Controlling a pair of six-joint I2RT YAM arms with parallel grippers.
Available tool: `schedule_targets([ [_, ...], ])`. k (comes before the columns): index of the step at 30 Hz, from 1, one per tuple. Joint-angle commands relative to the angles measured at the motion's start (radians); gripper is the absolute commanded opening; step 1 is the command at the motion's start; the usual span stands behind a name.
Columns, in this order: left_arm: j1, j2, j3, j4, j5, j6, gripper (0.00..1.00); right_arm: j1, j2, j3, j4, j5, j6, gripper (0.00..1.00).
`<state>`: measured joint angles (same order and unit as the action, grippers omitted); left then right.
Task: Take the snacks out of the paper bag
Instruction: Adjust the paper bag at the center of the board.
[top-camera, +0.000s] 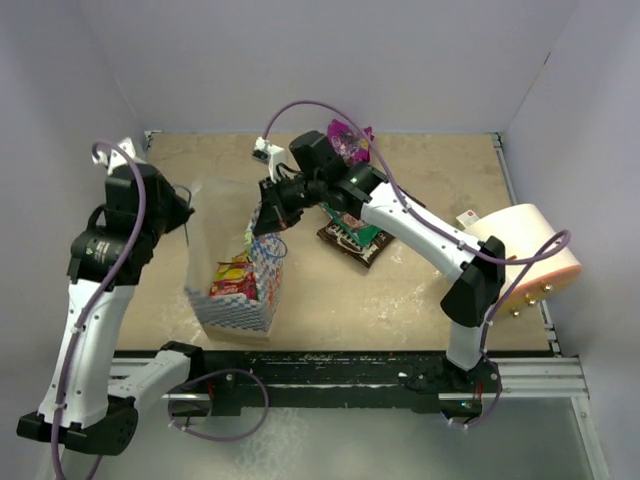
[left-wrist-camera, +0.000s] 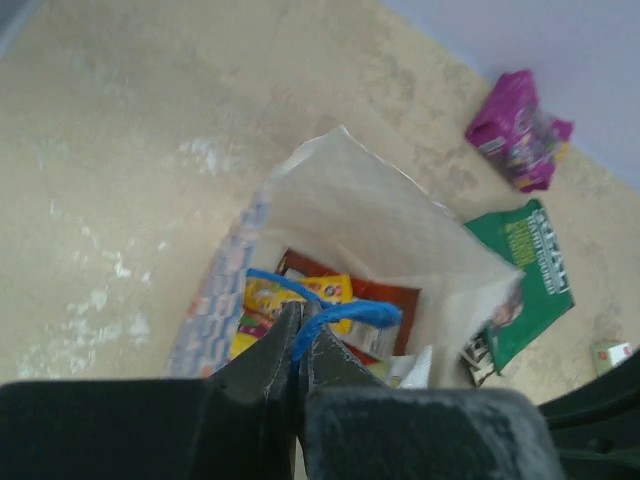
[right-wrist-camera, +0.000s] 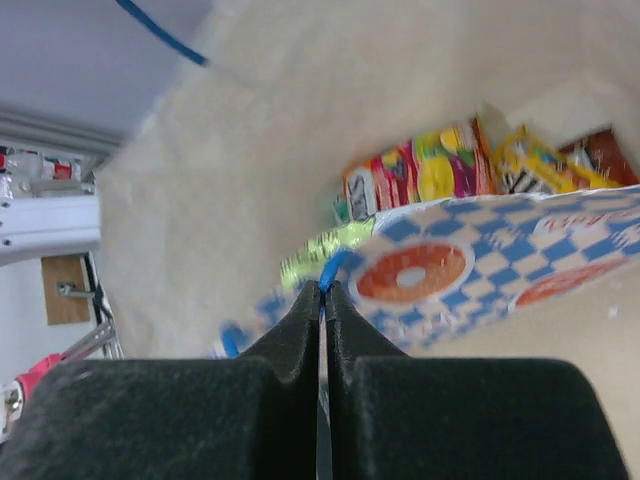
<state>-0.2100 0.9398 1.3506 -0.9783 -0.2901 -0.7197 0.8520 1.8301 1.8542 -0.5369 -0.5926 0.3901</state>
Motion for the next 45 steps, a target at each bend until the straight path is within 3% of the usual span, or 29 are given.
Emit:
schedule_targets([
  [1, 0.001, 0.009, 0.324, 0.174, -0.026, 0.123, 0.0, 0.028, -0.086, 0.205, 0.107, -0.069, 0.01, 0.0],
  [3, 0.0, 0.008, 0.366, 0.227, -0.007, 0.152, 0.0, 0.029, -0.123, 0.18, 0.19, -0.073, 0.04, 0.0],
  [6, 0.0, -0.036, 0.248, 0.19, -0.041, 0.062, 0.0, 0.028, -0.154, 0.071, 0.243, -0.078, 0.045, 0.0],
  [10, 0.0, -0.11, 0.054, 0.033, -0.059, -0.086, 0.0, 0.028, -0.121, 0.045, 0.117, -0.029, -0.016, 0.0],
  [15, 0.001, -0.111, -0.045, -0.002, -0.067, -0.078, 0.0, 0.002, -0.12, -0.162, 0.119, 0.082, 0.016, 0.0],
  [17, 0.0, -0.075, -0.022, -0.009, -0.059, -0.056, 0.0, -0.005, -0.094, -0.158, 0.091, 0.08, 0.022, 0.0],
  [20, 0.0, -0.011, 0.126, -0.005, -0.025, -0.005, 0.0, -0.005, -0.076, -0.03, 0.012, 0.087, -0.044, 0.0],
  [25, 0.0, 0.019, 0.343, 0.105, 0.003, 0.093, 0.0, -0.004, -0.132, 0.079, 0.116, 0.017, 0.033, 0.0],
  [29, 0.0, -0.033, 0.233, 0.107, -0.052, 0.063, 0.0, -0.008, -0.2, -0.049, 0.24, 0.035, 0.072, 0.0],
  [34, 0.0, -0.084, 0.102, 0.035, -0.122, 0.018, 0.0, -0.025, -0.163, -0.125, 0.059, 0.108, 0.035, 0.0],
  [38, 0.0, -0.092, 0.104, 0.058, -0.128, 0.089, 0.0, -0.026, -0.178, -0.177, 0.012, 0.102, -0.01, 0.03],
  [42, 0.0, -0.092, 0.146, 0.184, -0.123, 0.23, 0.0, -0.026, -0.224, -0.274, 0.05, 0.112, 0.013, 0.05],
  [45, 0.0, -0.051, 0.203, 0.258, -0.147, 0.296, 0.0, -0.026, -0.193, -0.256, 0.053, 0.115, 0.014, 0.06],
])
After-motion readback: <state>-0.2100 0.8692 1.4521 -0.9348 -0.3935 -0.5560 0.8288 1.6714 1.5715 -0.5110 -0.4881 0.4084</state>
